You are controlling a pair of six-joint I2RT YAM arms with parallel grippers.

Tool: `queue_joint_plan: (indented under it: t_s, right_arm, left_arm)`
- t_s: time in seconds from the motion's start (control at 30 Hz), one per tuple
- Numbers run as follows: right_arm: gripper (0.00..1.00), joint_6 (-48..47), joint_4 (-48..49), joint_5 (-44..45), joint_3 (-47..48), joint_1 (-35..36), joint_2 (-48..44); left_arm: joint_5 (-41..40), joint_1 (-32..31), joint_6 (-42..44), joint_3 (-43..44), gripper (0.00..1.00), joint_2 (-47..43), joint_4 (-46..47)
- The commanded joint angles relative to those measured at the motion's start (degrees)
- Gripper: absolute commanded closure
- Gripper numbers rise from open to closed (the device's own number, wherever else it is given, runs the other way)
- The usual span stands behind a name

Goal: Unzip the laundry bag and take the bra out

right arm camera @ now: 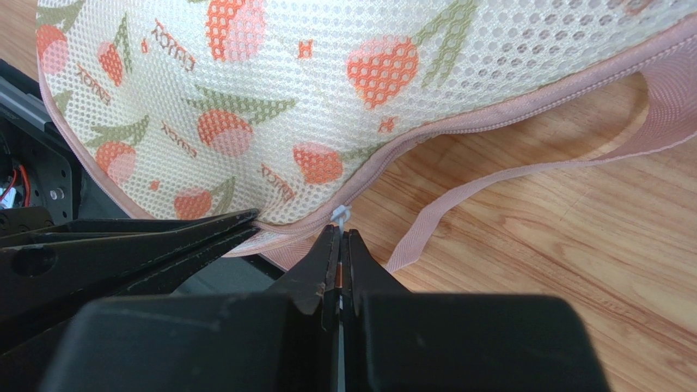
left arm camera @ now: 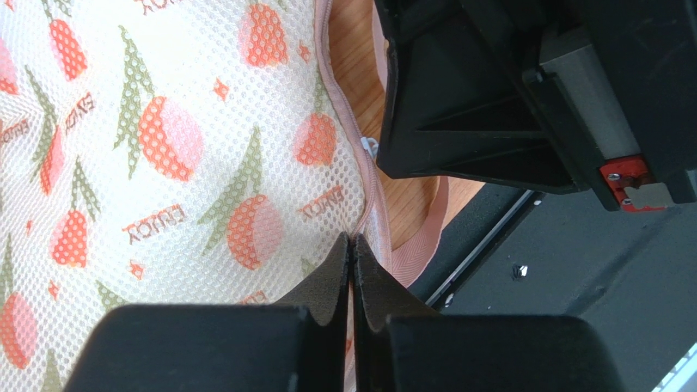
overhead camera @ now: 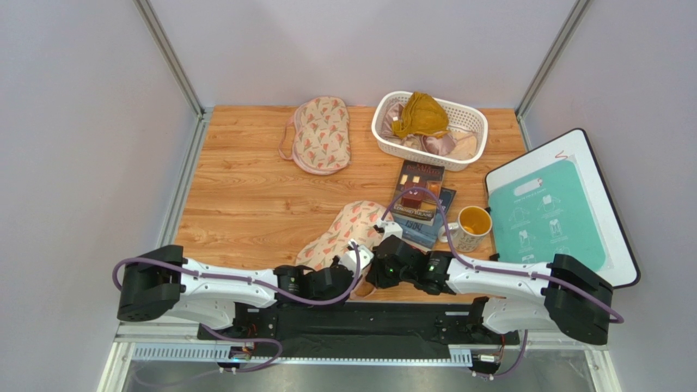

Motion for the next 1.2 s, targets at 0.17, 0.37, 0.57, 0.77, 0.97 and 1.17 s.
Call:
queue_joint_plan:
  t_s: [0.17,0.37,0.57,0.77,0.97,1.17]
  right_arm:
    - [1.0,-0.16,0.15,1.22,0.39,-0.09,-1.05]
    - [1.0,-0.86,-1.61,2.46,0.83,-0.7,-1.58]
    - [1.0,-1.56,-3.63,2.81,1.62,-2.28,-2.54]
    - [1.0,-1.56,-4.95,3.25,0.84,-3.34,-4.65]
    - [1.0,-1.3,-5.48,2.9,0.3,-3.6,-5.97]
    - [1.0,-1.65,-3.55,1.15,0.92,-3.6,-4.13]
  left_arm:
    - [-1.85,-0.24,-1.86,-1.38,1.0,-5.45,-2.35]
    - [-2.73,-0.24,-3.53,-4.19,1.0,-11.07,-5.77]
    - [-2.81,-0.24,-4.32,-6.04,1.0,-15.91,-10.43]
    - [-3.96,-0.24,-5.2,-7.54,1.0,-21.53,-14.91]
    - [-3.87,-0.24,-4.33,-7.98,1.0,-25.23,-17.64]
    - [-0.45,-0.33,-2.83,-5.44,0.55,-21.81,-14.93]
